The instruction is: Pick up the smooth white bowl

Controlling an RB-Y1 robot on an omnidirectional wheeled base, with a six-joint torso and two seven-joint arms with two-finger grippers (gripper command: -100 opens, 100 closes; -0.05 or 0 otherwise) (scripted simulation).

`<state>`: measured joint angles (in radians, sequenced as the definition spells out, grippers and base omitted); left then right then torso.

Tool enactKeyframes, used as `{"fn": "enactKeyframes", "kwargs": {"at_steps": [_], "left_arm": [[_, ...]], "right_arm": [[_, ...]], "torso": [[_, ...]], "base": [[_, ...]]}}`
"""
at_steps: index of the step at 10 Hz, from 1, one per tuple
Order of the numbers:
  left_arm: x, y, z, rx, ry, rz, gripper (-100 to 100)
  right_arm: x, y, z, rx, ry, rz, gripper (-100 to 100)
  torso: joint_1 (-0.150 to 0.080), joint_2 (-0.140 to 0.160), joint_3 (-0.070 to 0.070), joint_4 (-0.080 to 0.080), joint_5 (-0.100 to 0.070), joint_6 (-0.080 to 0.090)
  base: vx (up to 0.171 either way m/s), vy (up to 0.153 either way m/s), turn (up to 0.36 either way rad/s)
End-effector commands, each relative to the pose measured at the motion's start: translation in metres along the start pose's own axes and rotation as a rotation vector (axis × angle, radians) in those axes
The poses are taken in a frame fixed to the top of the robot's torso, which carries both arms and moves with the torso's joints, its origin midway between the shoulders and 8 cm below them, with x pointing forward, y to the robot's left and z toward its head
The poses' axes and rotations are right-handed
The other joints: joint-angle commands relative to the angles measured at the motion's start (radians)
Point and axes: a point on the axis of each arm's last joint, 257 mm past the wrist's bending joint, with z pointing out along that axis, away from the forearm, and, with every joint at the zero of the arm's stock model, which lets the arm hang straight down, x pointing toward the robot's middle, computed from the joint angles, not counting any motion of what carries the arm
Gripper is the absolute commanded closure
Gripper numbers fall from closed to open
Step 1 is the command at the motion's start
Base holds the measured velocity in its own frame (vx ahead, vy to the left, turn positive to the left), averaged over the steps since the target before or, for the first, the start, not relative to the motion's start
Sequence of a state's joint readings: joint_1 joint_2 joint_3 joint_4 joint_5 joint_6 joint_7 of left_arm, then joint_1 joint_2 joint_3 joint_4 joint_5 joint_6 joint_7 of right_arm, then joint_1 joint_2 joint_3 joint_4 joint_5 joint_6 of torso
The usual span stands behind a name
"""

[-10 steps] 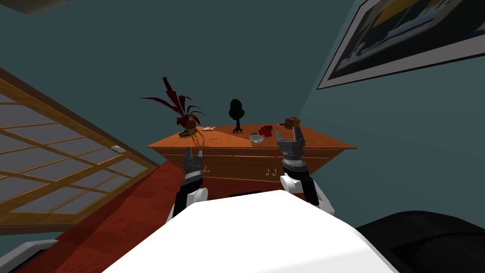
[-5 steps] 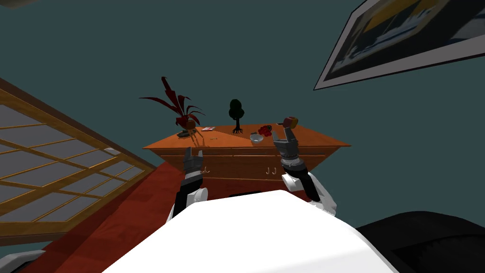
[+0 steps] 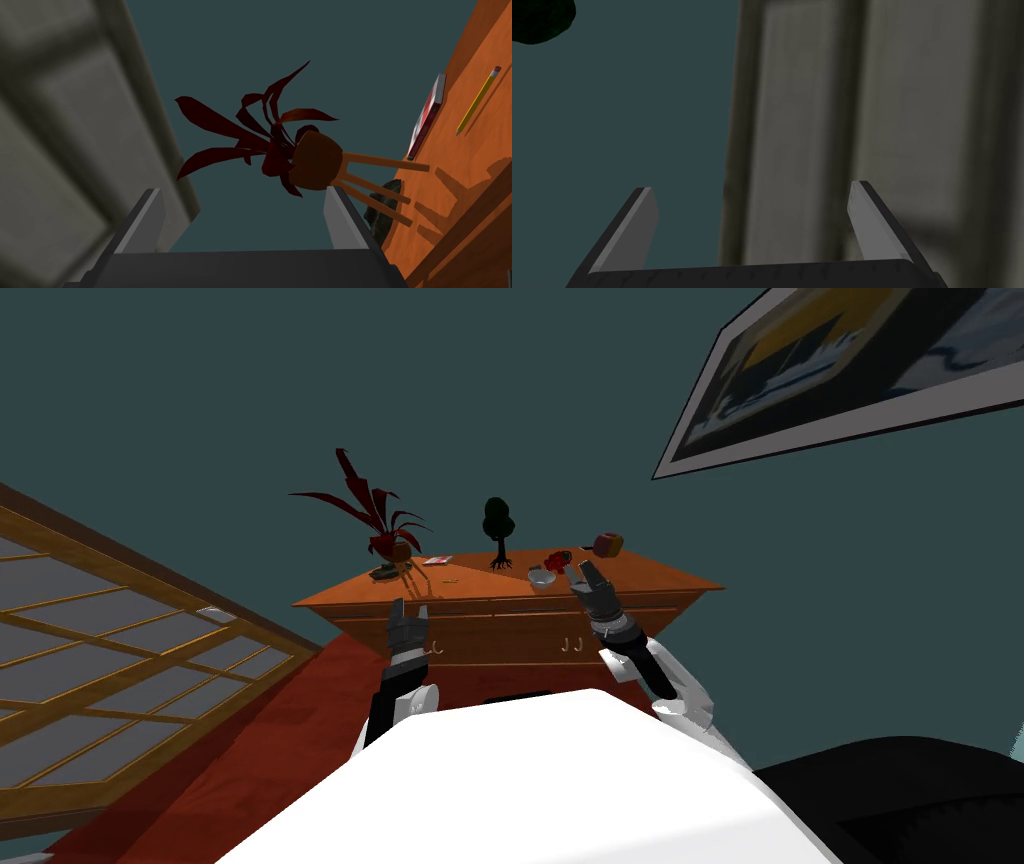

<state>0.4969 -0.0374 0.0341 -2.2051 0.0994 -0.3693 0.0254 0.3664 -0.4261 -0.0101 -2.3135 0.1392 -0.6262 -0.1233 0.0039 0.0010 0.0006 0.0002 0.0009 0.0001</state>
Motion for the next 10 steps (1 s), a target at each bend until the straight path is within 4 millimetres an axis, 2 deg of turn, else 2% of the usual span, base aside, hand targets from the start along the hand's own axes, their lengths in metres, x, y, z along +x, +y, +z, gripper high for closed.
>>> {"fn": "enactKeyframes", "kwargs": {"at_steps": [1,4,6,10], "left_arm": [[0.000,0.000,0.000,0.000,0.000,0.000,0],[0.000,0.000,0.000,0.000,0.000,0.000,0],[0.000,0.000,0.000,0.000,0.000,0.000,0],[0.000,0.000,0.000,0.000,0.000,0.000,0]], "right_arm": [[0.009,-0.001,0.001,-0.006,0.061,-0.032,-100],[0.029,-0.004,0.005,-0.034,0.194,-0.142,-100],[0.034,-0.005,0.003,-0.034,0.235,-0.152,-100],[0.056,-0.011,0.001,-0.070,0.401,-0.280,-100]], "torso": [[0.000,0.000,0.000,0.000,0.000,0.000],[0.000,0.000,0.000,0.000,0.000,0.000],[0.000,0.000,0.000,0.000,0.000,0.000],[0.000,0.000,0.000,0.000,0.000,0.000]], "base": [[-0.015,0.057,-0.057],[-0.025,0.070,-0.086],[-0.009,0.039,-0.024],[-0.020,0.058,-0.080]]}}
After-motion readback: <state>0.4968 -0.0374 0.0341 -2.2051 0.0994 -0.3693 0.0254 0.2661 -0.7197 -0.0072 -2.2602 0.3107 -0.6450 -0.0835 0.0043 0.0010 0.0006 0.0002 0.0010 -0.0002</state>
